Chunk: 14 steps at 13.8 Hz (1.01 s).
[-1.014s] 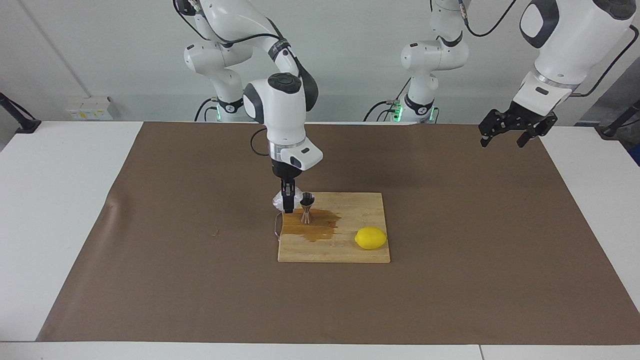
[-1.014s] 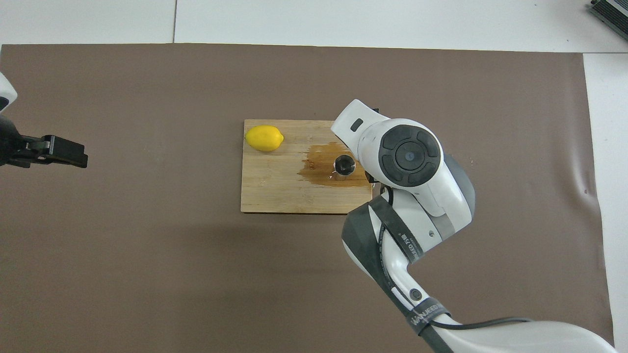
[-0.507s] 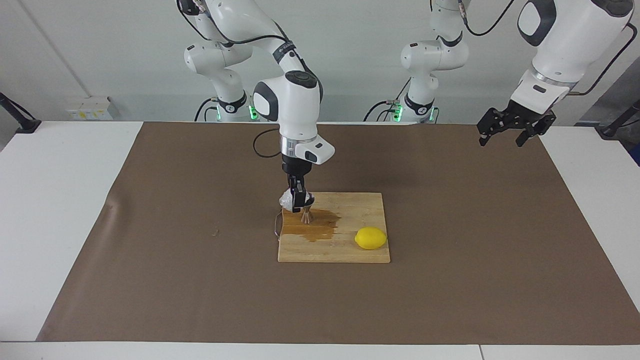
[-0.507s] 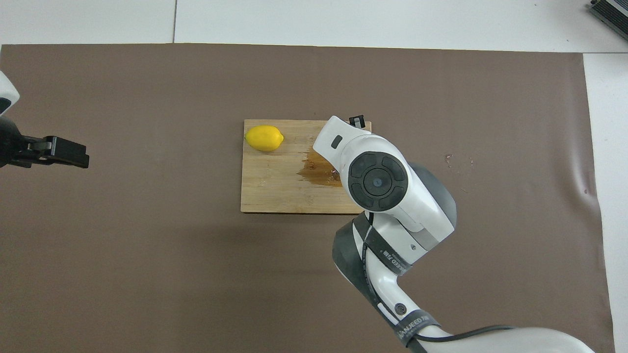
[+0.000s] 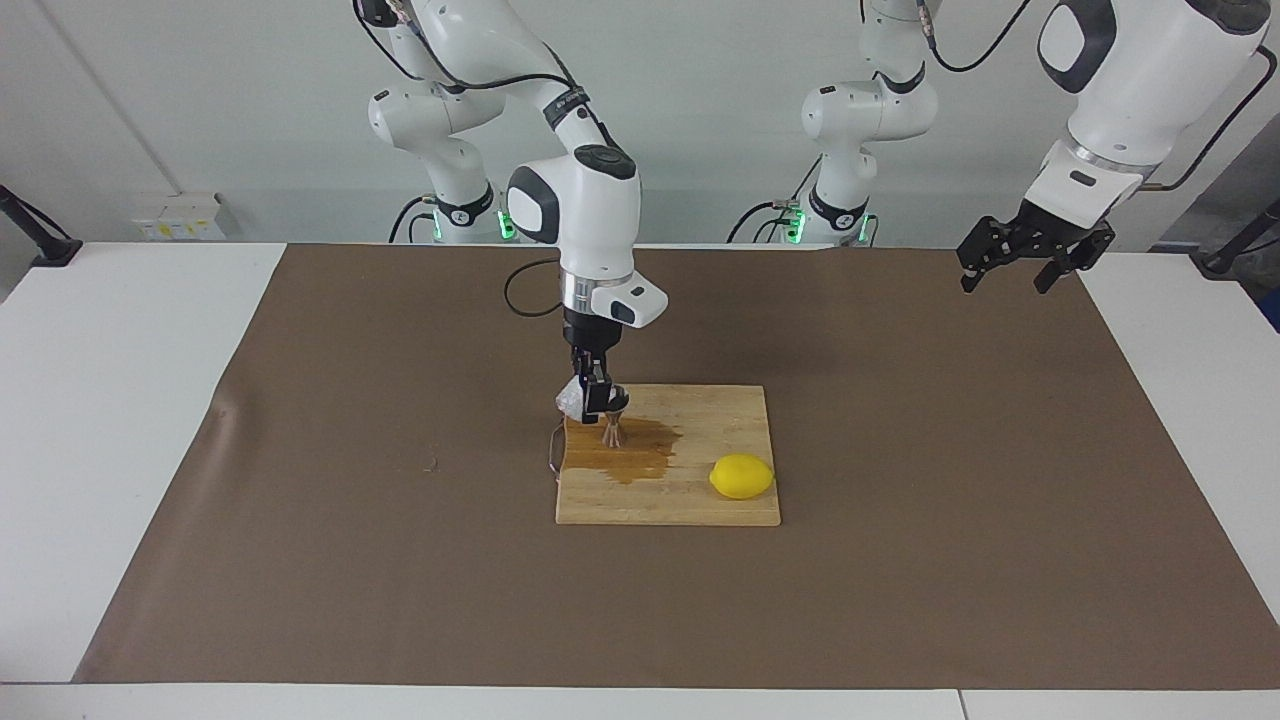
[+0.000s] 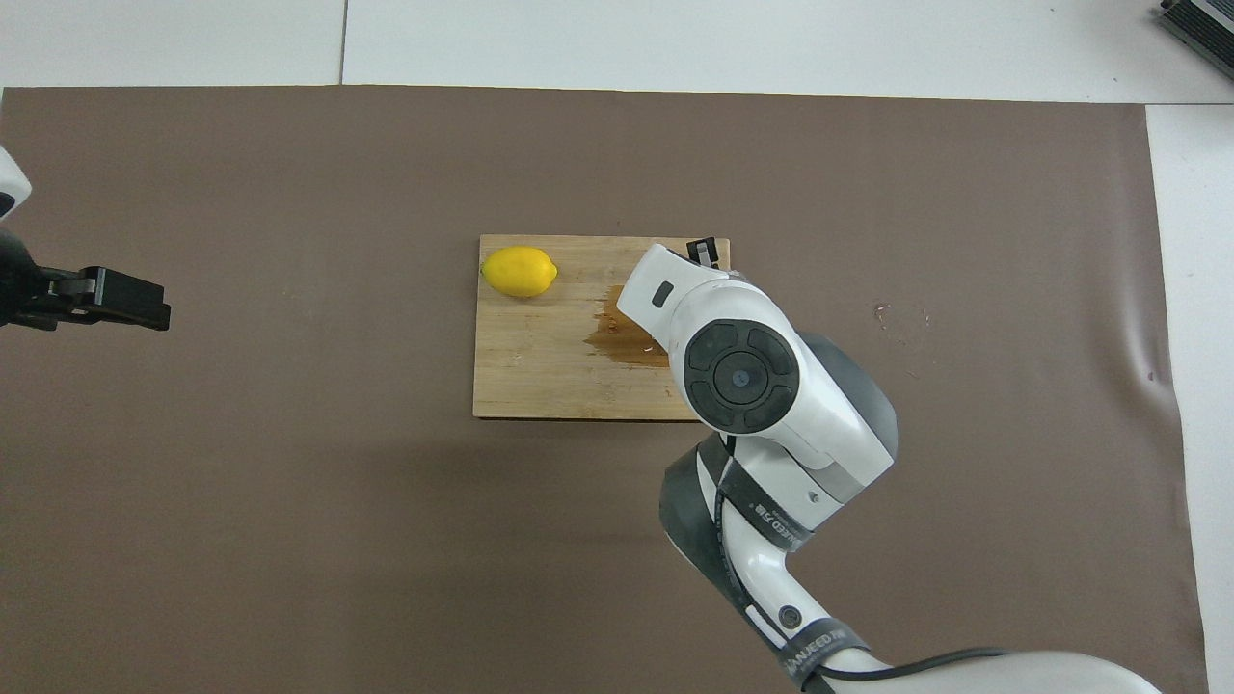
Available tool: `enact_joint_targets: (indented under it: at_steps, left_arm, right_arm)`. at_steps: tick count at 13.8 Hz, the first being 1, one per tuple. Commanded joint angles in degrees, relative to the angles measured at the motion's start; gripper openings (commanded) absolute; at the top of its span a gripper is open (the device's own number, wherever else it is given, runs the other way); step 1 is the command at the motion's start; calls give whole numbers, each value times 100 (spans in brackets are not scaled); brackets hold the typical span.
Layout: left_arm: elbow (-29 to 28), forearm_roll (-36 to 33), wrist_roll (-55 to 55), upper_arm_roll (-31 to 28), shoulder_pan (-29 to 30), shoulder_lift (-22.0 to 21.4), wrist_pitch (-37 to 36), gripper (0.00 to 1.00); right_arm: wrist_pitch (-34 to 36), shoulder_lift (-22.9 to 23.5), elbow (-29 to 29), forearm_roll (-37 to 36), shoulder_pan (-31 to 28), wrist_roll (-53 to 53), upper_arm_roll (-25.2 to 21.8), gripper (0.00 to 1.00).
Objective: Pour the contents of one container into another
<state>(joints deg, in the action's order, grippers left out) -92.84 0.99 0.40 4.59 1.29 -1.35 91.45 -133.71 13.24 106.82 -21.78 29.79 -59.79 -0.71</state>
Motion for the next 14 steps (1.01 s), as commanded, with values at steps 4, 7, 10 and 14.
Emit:
enact_joint_targets:
  at_steps: [4,7,10,14]
  left_arm:
    - [-234,-82,48,-29,-6,-181,57,100]
    - [-225,-82,13,-37,-67,-181,48,100]
    - [-225,-82,4,-37,-50,-181,39,100]
    - [-225,-82,13,-20,12,-181,39,100]
  right_arm:
    - [-138,-207,269,-230,-17,161,1,29]
    - [-138,-207,269,-230,-26,143,1,29]
    - [-138,-207,269,-230,-26,143,10,29]
    - [-129,-190,234,-125,-70,161,19,29]
